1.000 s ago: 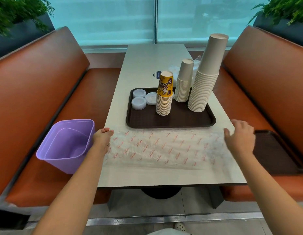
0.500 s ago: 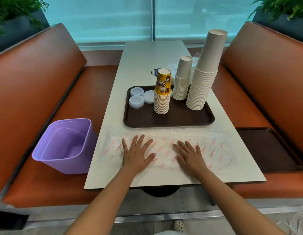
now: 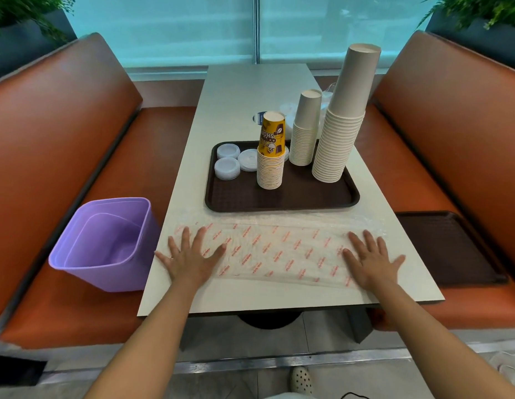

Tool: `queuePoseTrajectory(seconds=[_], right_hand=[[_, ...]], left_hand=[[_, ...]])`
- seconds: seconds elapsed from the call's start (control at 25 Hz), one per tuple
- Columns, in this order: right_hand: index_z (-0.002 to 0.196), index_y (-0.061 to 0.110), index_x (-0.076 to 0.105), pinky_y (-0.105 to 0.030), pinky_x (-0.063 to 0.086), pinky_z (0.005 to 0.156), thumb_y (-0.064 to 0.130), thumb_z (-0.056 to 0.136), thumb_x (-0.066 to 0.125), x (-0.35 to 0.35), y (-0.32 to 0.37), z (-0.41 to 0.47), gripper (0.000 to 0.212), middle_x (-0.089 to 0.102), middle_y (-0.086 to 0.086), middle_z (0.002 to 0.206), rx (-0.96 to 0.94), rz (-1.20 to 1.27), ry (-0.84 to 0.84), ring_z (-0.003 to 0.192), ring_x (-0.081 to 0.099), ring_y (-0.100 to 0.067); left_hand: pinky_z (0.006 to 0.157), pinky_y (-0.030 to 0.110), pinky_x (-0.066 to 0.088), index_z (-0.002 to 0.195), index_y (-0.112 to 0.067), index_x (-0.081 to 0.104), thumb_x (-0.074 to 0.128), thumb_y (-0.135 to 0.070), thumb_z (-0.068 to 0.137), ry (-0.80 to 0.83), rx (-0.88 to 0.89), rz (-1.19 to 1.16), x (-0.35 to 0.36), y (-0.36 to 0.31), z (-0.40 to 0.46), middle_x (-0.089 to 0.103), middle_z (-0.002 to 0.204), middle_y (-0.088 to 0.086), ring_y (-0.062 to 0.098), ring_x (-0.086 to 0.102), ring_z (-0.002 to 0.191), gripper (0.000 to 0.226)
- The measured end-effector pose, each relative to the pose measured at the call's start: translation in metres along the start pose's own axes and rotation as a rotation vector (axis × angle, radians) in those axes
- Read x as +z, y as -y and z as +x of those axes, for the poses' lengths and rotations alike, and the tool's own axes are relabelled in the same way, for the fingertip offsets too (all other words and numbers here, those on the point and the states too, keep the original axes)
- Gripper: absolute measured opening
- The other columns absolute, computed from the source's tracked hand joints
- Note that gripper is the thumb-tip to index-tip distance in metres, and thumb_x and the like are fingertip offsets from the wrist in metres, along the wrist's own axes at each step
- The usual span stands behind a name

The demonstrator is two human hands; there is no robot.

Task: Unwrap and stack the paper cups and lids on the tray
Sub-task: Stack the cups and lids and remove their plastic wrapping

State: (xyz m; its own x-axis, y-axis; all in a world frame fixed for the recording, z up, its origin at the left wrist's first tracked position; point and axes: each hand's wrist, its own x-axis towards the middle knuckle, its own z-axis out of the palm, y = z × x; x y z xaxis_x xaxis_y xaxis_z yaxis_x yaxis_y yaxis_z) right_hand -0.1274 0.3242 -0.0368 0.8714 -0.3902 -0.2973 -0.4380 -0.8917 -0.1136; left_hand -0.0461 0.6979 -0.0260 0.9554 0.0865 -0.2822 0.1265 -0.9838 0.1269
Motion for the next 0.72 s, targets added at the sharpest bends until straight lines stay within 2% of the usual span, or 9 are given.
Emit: queuePoseTrajectory(seconds=[0.08,0.12,0.16,0.24,0.28,0.36,0.44,0.56,0.72], right_hand=[[0.150,0.041,0.003,-0.066,-0.004,0.111,0.062,0.094,0.019,-0.008,0.002,-0.001,0.062,-0.008,0.003,0.160,0.066,-0.065,-0.017,0.146,-0.011,-0.027],[0.151,0.036,0.007,-0.065,-0.003,0.111,0.057,0.096,0.025,-0.011,0.012,-0.003,0.061,-0.006,0.000,0.160,0.072,-0.091,-0.071,0.146,-0.010,-0.029],[0.150,0.032,0.016,-0.064,-0.002,0.111,0.049,0.097,0.032,-0.013,0.029,-0.005,0.058,0.002,-0.002,0.161,0.013,-0.082,-0.177,0.147,-0.005,-0.031],[0.137,0.027,0.047,-0.064,0.009,0.110,0.031,0.093,0.044,-0.017,0.073,-0.016,0.044,0.033,-0.007,0.152,-0.271,0.011,-0.406,0.143,0.022,-0.033],[0.124,0.025,0.059,-0.063,0.014,0.109,0.028,0.089,0.045,-0.015,0.094,-0.021,0.038,0.046,-0.007,0.142,-0.415,0.080,-0.449,0.137,0.035,-0.032],[0.116,0.027,0.061,-0.055,0.013,0.111,0.027,0.090,0.041,-0.004,0.124,-0.034,0.033,0.049,0.001,0.135,-0.535,0.160,-0.254,0.132,0.039,-0.023],[0.120,0.031,0.054,-0.049,0.010,0.114,0.039,0.090,0.027,0.016,0.121,-0.038,0.041,0.039,0.006,0.139,-0.514,0.128,-0.082,0.134,0.031,-0.017],[0.121,0.030,0.050,-0.049,0.011,0.114,0.046,0.075,0.011,0.026,0.091,-0.029,0.062,0.035,0.005,0.141,-0.417,0.163,-0.136,0.135,0.030,-0.022],[0.132,0.033,0.040,-0.056,0.003,0.113,0.040,0.089,0.030,0.015,0.056,-0.017,0.044,0.027,0.000,0.148,-0.089,0.158,-0.161,0.139,0.020,-0.023]], left_hand=[[0.104,0.069,-0.009,0.149,-0.039,0.002,0.014,-0.085,0.073,0.007,-0.060,0.069,-0.006,-0.001,-0.003,-0.010,0.159,0.002,0.037,-0.009,0.144,0.090],[0.104,0.069,-0.009,0.150,-0.036,0.008,0.023,-0.080,0.079,-0.059,-0.065,0.119,-0.009,-0.009,-0.008,-0.005,0.159,0.006,0.040,-0.005,0.144,0.084],[0.106,0.067,-0.006,0.149,-0.033,0.019,0.036,-0.069,0.086,-0.184,-0.004,0.119,-0.012,-0.021,-0.014,0.006,0.159,0.010,0.041,0.003,0.143,0.075],[0.111,0.058,0.010,0.135,-0.024,0.048,0.056,-0.036,0.087,-0.433,0.309,-0.023,-0.014,-0.055,-0.027,0.037,0.145,0.012,0.037,0.030,0.136,0.050],[0.108,0.050,0.018,0.126,-0.023,0.056,0.056,-0.026,0.086,-0.435,0.470,-0.059,-0.012,-0.073,-0.035,0.046,0.136,0.007,0.030,0.040,0.129,0.040],[0.101,0.039,0.023,0.125,-0.028,0.053,0.047,-0.027,0.091,-0.273,0.560,-0.009,-0.003,-0.094,-0.047,0.045,0.132,-0.003,0.019,0.041,0.122,0.034],[0.098,0.039,0.026,0.127,-0.032,0.046,0.042,-0.035,0.091,-0.171,0.462,0.063,0.008,-0.088,-0.040,0.042,0.132,-0.005,0.018,0.040,0.119,0.036],[0.092,0.035,0.031,0.126,-0.032,0.043,0.044,-0.042,0.087,-0.210,0.307,0.018,0.014,-0.052,-0.025,0.042,0.128,-0.002,0.020,0.040,0.112,0.040],[0.097,0.040,0.030,0.130,-0.030,0.042,0.048,-0.042,0.087,-0.275,0.054,-0.070,0.008,0.002,-0.010,0.040,0.134,0.001,0.025,0.037,0.120,0.044]])
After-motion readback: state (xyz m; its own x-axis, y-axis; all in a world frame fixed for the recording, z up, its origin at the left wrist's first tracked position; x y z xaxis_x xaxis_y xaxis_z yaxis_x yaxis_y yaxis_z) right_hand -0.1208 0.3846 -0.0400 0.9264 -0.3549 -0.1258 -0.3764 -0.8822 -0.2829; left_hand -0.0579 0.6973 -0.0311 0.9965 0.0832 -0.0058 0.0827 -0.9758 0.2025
